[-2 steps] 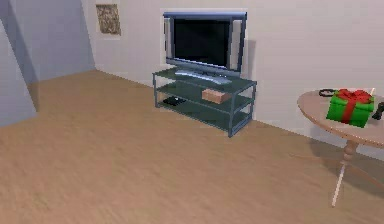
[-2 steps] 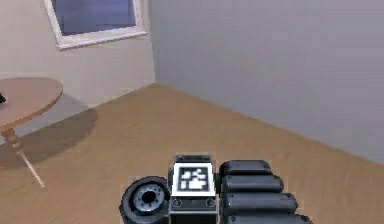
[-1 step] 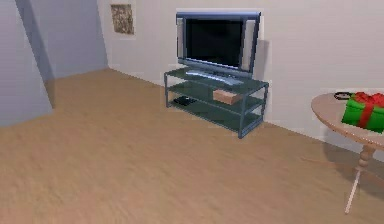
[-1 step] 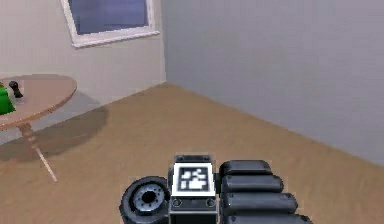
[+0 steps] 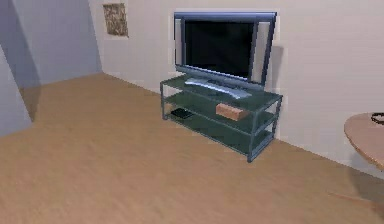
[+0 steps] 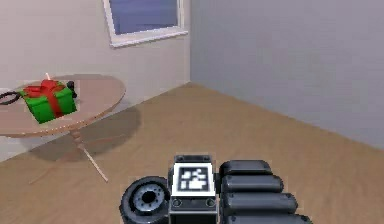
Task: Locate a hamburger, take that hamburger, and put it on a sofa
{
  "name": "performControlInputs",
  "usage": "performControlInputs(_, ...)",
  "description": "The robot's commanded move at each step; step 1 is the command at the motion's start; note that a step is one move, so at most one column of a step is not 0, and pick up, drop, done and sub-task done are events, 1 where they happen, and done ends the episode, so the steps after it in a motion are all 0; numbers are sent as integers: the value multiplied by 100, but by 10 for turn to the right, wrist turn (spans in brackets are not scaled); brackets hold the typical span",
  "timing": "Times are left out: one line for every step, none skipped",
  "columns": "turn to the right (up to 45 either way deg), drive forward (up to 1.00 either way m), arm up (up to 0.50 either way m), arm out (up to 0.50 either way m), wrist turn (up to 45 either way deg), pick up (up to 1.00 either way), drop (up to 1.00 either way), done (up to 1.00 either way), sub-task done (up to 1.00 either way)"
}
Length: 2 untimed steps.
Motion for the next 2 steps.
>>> performControlInputs(-450,0,0,0,0,0,0,0,0)
performControlInputs(0,100,0,0,0,0,0,0,0)
